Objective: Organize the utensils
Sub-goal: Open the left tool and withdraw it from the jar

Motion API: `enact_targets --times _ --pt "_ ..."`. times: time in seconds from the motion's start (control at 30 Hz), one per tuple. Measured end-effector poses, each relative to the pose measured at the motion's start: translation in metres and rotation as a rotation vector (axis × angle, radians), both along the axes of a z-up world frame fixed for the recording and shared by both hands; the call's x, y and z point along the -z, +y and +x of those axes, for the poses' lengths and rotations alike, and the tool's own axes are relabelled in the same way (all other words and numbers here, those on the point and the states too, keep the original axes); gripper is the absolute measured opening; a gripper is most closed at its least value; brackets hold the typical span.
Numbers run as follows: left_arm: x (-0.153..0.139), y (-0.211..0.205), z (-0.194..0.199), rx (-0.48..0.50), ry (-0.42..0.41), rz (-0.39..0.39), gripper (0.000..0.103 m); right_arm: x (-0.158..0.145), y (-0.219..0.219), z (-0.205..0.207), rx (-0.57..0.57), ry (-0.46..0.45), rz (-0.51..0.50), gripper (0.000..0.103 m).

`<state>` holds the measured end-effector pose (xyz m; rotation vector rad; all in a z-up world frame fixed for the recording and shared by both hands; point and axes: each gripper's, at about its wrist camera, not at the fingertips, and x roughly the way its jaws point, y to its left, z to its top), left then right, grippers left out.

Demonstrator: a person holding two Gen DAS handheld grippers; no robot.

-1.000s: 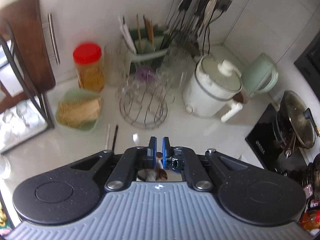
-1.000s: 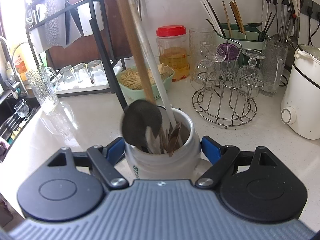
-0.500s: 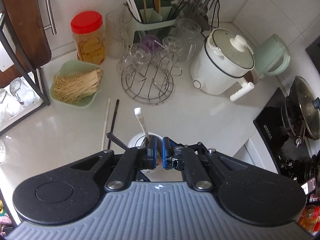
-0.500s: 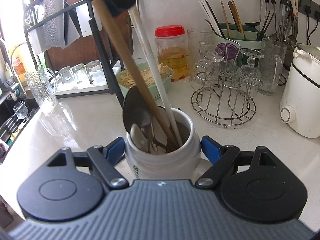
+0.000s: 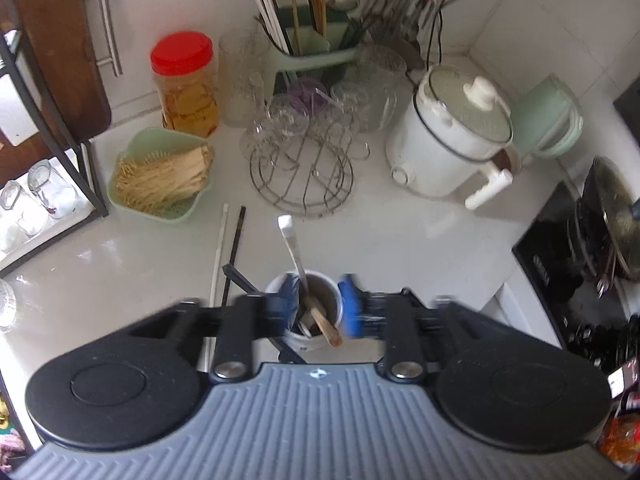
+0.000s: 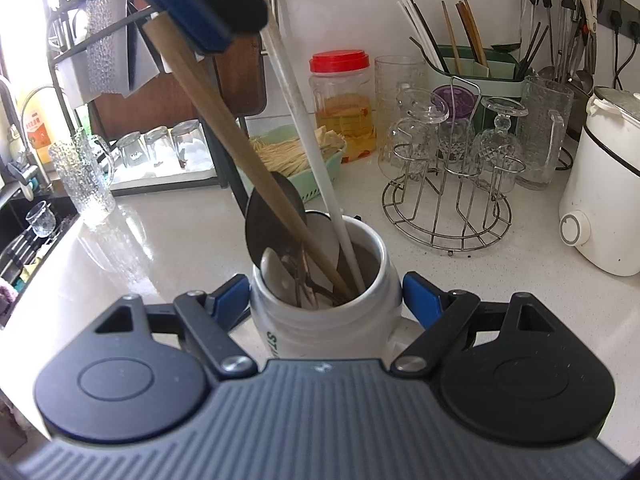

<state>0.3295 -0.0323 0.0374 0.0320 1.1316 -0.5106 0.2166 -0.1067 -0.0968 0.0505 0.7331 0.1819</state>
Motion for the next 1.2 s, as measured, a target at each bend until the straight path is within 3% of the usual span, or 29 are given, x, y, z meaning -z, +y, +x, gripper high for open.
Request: enact_targets --times 0.07,0.37,0.6,0.83,1.0,1.2 --pt "-0.005 0.006 -0.006 -0.029 -0.033 -0.030 0.056 0.000 0.000 0.001 -0.003 0.001 -0.003 0.086" --pt "-0.010 0.045 -0.048 -0.213 -0.139 -0.141 0.060 0.000 0.000 0.003 -0.027 0.002 -0.015 0.086" --pt "0.007 0.085 -0.081 -0.385 -0.179 -0.114 0.060 -0.001 -0.003 0.005 -0.049 0.008 -0.014 0.086" --pt "0.040 0.114 -0.097 -0.502 -0.135 -0.086 0.060 -0.002 -0.007 0.007 -0.089 0.017 -0.009 0.086" --pt "0.066 0.125 -0.091 -0.528 -0.105 -0.094 0.060 -0.002 -0.009 0.007 -0.101 0.016 -0.006 0.086" --pt "0.099 0.126 -0.053 -0.453 -0.068 -0.057 0.060 -0.002 -0.007 0.009 -0.093 0.025 -0.007 0.086"
